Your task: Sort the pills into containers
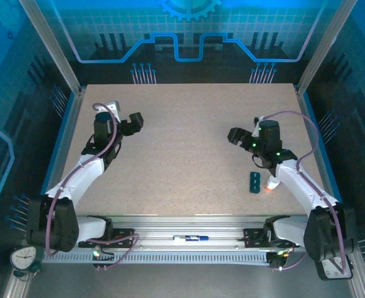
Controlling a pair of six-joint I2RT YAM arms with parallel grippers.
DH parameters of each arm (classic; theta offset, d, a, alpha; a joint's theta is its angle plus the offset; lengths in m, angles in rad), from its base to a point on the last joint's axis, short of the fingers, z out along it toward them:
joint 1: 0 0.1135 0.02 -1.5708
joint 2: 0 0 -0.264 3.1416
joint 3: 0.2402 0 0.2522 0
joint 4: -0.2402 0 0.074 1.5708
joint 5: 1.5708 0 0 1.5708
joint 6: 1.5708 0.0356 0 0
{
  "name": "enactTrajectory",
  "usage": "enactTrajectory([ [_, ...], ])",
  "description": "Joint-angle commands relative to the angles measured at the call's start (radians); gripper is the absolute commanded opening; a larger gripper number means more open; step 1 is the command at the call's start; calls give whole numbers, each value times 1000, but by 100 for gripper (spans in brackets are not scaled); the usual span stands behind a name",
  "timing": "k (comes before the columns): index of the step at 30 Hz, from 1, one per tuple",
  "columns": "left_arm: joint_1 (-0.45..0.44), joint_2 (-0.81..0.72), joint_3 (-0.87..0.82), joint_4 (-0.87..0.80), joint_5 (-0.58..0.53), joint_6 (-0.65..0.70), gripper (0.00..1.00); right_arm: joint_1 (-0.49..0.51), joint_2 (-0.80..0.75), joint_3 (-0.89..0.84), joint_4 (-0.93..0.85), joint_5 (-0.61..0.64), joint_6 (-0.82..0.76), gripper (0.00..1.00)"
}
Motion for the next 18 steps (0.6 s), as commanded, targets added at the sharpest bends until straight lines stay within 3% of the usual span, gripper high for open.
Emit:
enactTrajectory([
  [1, -47, -12, 56, -189, 15, -144, 99, 96, -23, 27, -276, 125, 12, 92],
  [4, -88, 1, 72, -252, 21, -197, 99, 181, -55, 20, -393, 267, 20, 92],
  [10, -150, 0, 49, -233, -14, -215, 99, 275, -69, -5, -557, 421, 67, 93],
  [18, -152, 23, 64, -277, -24, -212, 99, 297, -53, -80, -574, 470, 146, 95],
])
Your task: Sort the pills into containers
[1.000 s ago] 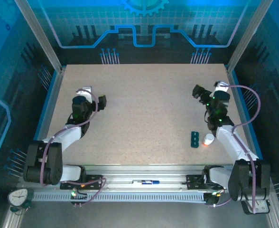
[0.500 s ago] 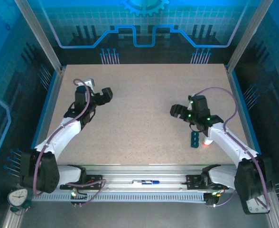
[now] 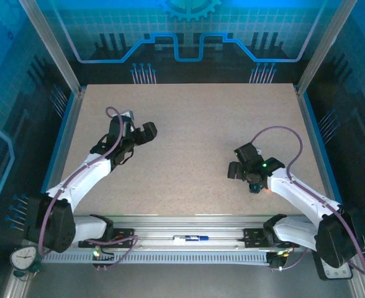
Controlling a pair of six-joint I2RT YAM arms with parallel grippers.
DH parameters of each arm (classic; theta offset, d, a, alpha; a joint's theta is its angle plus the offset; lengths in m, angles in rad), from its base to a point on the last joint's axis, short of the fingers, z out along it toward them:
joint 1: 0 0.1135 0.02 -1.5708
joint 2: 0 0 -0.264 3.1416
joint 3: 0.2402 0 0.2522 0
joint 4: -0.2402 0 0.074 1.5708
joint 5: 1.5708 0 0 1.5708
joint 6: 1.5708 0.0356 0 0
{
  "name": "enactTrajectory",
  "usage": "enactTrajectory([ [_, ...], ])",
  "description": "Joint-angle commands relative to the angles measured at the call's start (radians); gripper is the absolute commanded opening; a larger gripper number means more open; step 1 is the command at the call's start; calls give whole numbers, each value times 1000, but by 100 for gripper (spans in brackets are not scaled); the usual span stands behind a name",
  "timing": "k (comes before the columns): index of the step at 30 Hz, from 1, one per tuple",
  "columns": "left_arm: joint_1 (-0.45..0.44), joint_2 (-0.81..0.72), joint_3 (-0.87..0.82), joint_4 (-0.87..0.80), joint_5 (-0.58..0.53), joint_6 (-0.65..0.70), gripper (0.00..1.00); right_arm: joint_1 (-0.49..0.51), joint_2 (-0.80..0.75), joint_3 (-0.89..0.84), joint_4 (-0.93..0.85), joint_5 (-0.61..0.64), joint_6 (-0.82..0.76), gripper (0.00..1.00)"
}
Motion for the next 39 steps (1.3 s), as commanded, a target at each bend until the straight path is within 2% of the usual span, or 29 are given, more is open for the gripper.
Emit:
enactTrajectory([
  [1, -3, 15, 24, -38, -21, -19, 99, 13, 13, -21, -43, 58, 59, 96],
  [13, -3, 12, 33, -39, 0, -9, 99, 22, 169, 4, -44, 89, 111, 100],
  [25, -3, 3, 29, -45, 11, -4, 99, 29, 241, 0, -34, 104, 133, 100],
  [39, -3, 5, 31, -38, 22, -6, 99, 85, 306, 50, 14, 37, 133, 100],
])
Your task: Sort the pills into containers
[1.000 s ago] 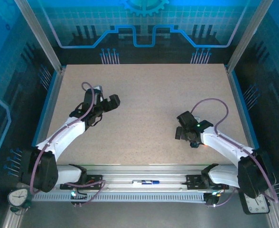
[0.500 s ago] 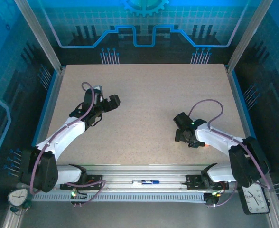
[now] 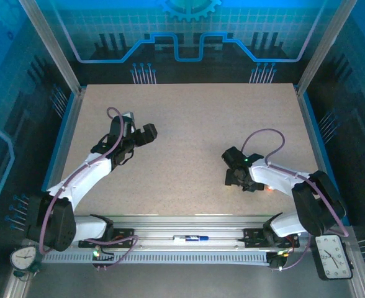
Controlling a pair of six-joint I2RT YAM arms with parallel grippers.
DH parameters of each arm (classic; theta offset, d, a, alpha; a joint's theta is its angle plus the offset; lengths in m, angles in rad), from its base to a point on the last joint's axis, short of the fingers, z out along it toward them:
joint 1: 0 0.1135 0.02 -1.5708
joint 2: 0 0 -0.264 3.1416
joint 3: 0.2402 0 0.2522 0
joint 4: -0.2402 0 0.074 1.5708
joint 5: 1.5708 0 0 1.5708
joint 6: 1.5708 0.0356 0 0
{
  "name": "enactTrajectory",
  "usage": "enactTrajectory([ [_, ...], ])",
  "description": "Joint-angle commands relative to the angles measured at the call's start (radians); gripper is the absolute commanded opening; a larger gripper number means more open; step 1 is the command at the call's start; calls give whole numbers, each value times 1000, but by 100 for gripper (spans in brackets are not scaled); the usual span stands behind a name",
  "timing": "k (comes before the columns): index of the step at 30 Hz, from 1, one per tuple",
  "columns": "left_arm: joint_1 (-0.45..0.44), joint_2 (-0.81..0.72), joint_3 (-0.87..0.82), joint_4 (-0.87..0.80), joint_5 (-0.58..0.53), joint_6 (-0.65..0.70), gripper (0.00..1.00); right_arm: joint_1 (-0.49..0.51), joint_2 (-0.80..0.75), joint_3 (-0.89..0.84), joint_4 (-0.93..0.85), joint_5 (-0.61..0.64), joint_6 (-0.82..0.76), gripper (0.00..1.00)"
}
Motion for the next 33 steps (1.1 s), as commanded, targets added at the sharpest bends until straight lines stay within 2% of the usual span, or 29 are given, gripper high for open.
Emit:
enactTrajectory([
  [1, -3, -3, 30, -16, 17, -7, 99, 29, 19, 31, 28, -38, 31, 100],
  [11, -3, -5, 27, -15, 28, -6, 99, 127, 131, 162, 123, -170, 59, 100],
  [18, -3, -16, 29, -17, 46, -6, 99, 189, 200, 301, 188, -208, 56, 100],
  [26, -3, -43, 12, 3, 48, -13, 99, 194, 108, 198, 191, -125, 78, 100],
  [33, -2, -79, -4, 15, -2, -57, 99, 168, 98, 120, 243, -143, 48, 100],
])
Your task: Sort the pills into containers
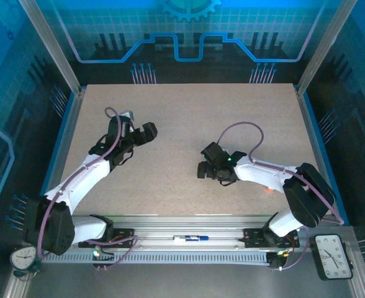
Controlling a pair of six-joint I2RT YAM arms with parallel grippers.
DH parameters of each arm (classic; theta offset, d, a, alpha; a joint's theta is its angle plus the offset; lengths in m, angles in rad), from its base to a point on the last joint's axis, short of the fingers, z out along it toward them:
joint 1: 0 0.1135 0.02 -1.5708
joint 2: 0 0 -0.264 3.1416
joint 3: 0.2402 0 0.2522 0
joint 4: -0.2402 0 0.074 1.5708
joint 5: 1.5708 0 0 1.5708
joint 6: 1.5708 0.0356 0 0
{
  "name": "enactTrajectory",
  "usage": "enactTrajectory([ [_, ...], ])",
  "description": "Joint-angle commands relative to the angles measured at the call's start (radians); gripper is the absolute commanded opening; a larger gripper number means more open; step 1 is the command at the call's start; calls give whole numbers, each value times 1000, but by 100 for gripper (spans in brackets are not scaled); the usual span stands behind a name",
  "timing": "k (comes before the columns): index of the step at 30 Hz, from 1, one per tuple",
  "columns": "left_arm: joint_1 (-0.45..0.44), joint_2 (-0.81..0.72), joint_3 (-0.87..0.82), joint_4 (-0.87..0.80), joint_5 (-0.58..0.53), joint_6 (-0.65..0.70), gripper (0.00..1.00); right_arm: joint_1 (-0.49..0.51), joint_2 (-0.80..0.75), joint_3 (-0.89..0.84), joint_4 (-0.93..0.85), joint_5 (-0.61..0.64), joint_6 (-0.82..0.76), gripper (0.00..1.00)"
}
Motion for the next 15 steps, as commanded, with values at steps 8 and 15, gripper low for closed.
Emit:
enactTrajectory([
  [8, 1, -81, -24, 21, -21, -2, 99, -16, 75, 27, 69, -25, -26, 100],
  [15, 1, -88, -41, 53, -16, -18, 99, 18, 126, 103, 75, -47, -44, 100],
])
